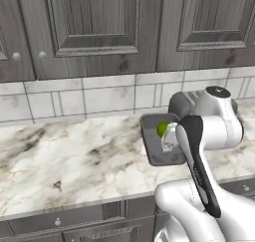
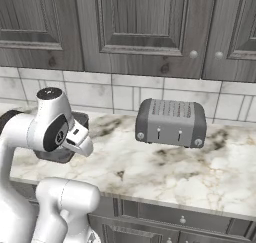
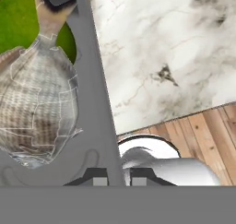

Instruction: Place the tupperware on the top shelf of the fridge. Make space for the tupperware among the existing items by rearranging them on the shelves if needed. Close the fridge door when finished.

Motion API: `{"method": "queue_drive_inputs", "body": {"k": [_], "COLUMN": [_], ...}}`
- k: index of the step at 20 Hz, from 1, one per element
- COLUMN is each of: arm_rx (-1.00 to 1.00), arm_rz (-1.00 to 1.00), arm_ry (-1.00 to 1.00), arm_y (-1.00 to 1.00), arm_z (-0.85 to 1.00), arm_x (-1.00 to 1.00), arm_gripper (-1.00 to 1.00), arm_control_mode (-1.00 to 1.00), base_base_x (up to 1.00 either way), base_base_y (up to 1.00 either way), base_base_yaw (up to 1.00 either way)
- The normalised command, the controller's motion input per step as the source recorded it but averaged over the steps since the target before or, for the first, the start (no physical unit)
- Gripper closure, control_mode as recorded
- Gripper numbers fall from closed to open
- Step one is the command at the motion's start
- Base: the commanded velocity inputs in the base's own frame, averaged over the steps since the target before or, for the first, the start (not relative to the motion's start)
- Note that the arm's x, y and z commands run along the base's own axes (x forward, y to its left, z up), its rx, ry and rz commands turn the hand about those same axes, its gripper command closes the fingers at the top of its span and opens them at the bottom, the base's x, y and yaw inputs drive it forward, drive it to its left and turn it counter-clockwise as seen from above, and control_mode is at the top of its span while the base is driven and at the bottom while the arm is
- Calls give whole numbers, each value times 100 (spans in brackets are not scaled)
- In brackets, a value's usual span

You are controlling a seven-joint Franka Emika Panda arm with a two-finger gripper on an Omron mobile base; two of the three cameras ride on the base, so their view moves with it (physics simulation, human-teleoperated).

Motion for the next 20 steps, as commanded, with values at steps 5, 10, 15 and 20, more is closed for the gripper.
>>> {"method": "queue_drive_inputs", "body": {"k": [5,10,15,20], "arm_rx": [0,0,0,0], "arm_rz": [-1,0,0,0], "arm_ry": [2,0,0,0], "arm_y": [-3,-3,0,0], "arm_z": [18,0,0,0], "arm_x": [-21,-22,0,0], "arm_gripper": [100,100,100,100], "arm_control_mode": [-100,100,100,100], "base_base_x": [0,-15,-69,-47], "base_base_y": [0,-3,-16,-18], "base_base_yaw": [0,0,0,-1]}}
